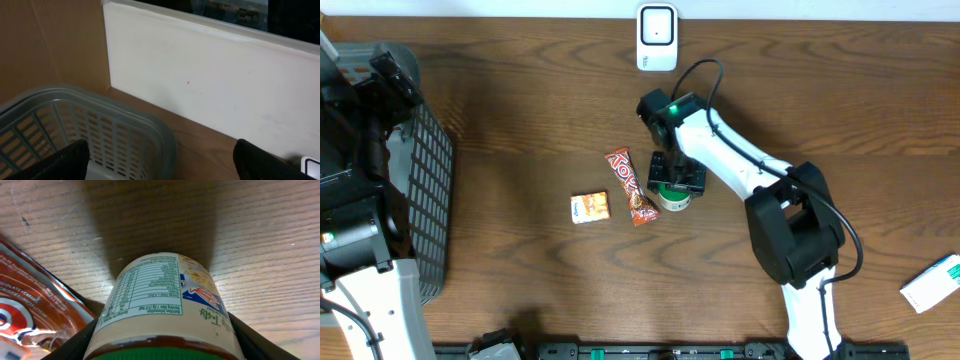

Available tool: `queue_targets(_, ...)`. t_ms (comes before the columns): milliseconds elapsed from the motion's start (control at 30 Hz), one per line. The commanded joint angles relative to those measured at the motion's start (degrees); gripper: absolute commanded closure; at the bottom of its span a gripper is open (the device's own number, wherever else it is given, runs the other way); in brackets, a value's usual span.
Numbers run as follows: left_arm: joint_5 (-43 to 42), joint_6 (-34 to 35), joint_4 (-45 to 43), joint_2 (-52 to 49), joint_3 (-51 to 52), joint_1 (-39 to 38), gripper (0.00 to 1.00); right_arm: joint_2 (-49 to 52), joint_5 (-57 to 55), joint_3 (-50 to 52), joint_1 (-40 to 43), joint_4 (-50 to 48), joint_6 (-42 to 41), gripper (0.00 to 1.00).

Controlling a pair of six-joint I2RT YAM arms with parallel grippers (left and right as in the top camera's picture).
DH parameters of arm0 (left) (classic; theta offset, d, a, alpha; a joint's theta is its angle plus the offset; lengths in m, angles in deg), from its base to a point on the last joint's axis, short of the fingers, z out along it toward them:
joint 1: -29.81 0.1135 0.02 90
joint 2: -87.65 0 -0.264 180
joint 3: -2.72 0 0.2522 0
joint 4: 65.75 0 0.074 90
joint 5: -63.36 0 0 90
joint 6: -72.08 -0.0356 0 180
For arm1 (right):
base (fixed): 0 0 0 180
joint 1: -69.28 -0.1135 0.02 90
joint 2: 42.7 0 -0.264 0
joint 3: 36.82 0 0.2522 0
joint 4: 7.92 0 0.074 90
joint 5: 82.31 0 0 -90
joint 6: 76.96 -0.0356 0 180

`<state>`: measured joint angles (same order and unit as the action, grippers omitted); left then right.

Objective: Scan the item barcode
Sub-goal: 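Lift the jar and carry it to the white scanner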

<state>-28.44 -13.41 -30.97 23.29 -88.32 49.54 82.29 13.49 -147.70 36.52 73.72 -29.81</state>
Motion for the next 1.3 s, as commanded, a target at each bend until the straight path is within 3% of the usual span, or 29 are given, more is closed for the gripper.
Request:
queue_targets(0,-0.55,0.50,-0.07,0.00,-0.20,-0.20,0.09,1.16,7.65,0.33,1.38,0.28,1.09,0.50)
queue_targets(233,-0.55,0.50,-0.07,0.00,-0.20,-0.20,0.09,1.16,17.70,0.33,3.65,1.70,10.05,0.47)
queue_targets(733,-0.55,0.50,-0.07,0.00,-0.20,-0.20,0.09,1.16,18.51,0.33,9.55,12.41,17.22,0.52)
queue_targets(767,-0.55,0.50,-0.07,0.00,-0.20,-0.20,0.09,1.16,18.53,0.33,9.66,10.51,17.20,0.56)
queue_targets(1067,-0.55,0.50,-0.07,0.00,-0.20,-0.20,0.09,1.16,21.79,-6.16,12.79,-4.70,17.29,0.55)
queue_targets(1267,-0.55,0.50,-0.07,0.00,-0.17,-0.20,0.09,1.16,18.14,-12.74,14.99,-19.26,20.17,0.41)
